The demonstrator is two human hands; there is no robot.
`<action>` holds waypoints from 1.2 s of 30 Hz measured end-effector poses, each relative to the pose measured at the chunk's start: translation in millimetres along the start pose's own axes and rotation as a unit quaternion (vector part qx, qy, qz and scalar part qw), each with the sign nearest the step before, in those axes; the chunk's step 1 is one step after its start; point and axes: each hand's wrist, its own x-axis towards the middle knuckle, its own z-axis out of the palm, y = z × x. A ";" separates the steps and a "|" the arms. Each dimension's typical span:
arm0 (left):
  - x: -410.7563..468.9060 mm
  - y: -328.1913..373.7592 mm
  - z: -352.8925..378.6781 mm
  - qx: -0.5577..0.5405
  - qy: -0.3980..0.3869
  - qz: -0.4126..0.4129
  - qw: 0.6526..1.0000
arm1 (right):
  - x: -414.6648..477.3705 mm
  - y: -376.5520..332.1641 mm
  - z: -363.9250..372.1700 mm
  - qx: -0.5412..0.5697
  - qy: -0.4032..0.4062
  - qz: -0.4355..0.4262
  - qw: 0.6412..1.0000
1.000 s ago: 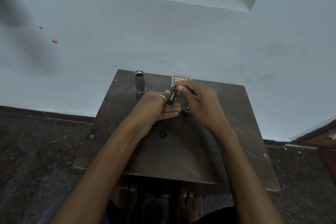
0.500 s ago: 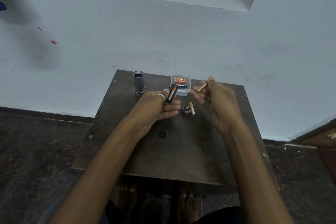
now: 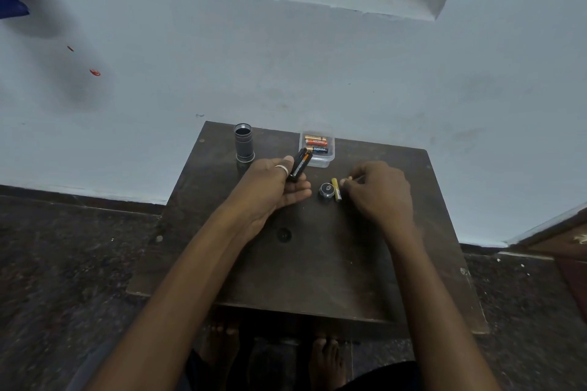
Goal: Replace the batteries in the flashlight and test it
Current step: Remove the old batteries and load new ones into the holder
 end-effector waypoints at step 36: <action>-2.2 1.4 0.1 0.026 -0.039 0.019 0.999 | -10.3 -26.7 13.8 0.234 -0.004 -0.274 0.933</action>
